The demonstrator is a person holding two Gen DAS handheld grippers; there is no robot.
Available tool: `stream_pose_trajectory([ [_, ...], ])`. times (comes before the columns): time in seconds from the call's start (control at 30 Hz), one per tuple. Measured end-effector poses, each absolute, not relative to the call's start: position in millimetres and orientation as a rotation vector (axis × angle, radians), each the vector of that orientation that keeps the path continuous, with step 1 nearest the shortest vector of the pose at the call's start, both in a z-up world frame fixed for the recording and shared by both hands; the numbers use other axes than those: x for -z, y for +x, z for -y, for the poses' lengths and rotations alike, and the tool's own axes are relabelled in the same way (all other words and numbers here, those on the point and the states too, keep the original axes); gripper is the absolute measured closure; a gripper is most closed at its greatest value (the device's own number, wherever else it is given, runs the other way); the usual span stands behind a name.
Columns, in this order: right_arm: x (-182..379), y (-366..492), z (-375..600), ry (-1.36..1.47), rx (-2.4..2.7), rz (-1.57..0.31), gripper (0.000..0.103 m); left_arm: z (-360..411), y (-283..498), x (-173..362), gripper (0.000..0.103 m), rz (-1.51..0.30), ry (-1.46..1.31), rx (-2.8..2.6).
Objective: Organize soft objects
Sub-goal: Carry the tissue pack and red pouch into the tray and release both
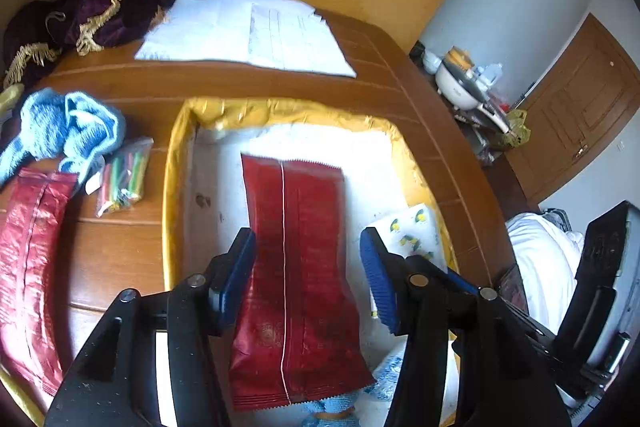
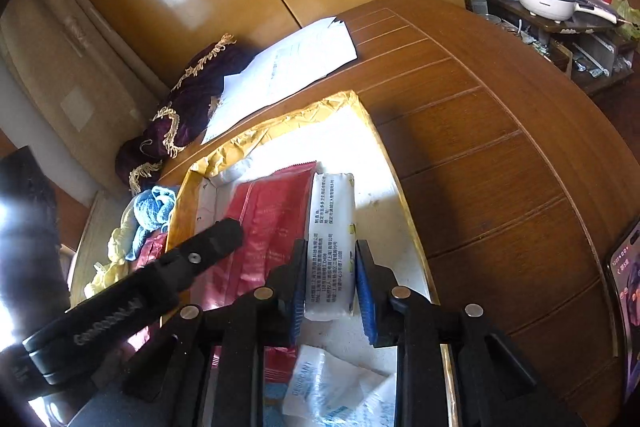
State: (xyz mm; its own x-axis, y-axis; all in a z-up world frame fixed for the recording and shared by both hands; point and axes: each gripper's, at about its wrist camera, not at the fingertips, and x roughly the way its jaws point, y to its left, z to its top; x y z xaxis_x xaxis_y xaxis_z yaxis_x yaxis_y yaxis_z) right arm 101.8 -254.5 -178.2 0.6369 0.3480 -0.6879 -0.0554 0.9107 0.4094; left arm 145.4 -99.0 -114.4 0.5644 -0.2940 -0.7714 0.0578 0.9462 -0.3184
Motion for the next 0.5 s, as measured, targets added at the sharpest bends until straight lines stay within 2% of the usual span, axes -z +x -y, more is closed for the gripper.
stream_pose_trajectory([
  [0.07, 175.1, 97.6, 255.6, 0.380, -0.245, -0.829, 0.070, 94.3, 142.2, 107.6, 0.042, -0.918, -0.280, 0.222],
  [0.27, 152.9, 72.9, 247.9, 0.357, -0.246, -0.718, 0.050, 72.0, 113.2, 87.7, 0.040, -0.840, -0.345, 0.228],
  [0.5, 132.7, 42.9, 211.9, 0.303, -0.409, -0.648, 0.047, 28.1, 60.1, 80.9, 0.033, -0.751, -0.410, 0.117],
])
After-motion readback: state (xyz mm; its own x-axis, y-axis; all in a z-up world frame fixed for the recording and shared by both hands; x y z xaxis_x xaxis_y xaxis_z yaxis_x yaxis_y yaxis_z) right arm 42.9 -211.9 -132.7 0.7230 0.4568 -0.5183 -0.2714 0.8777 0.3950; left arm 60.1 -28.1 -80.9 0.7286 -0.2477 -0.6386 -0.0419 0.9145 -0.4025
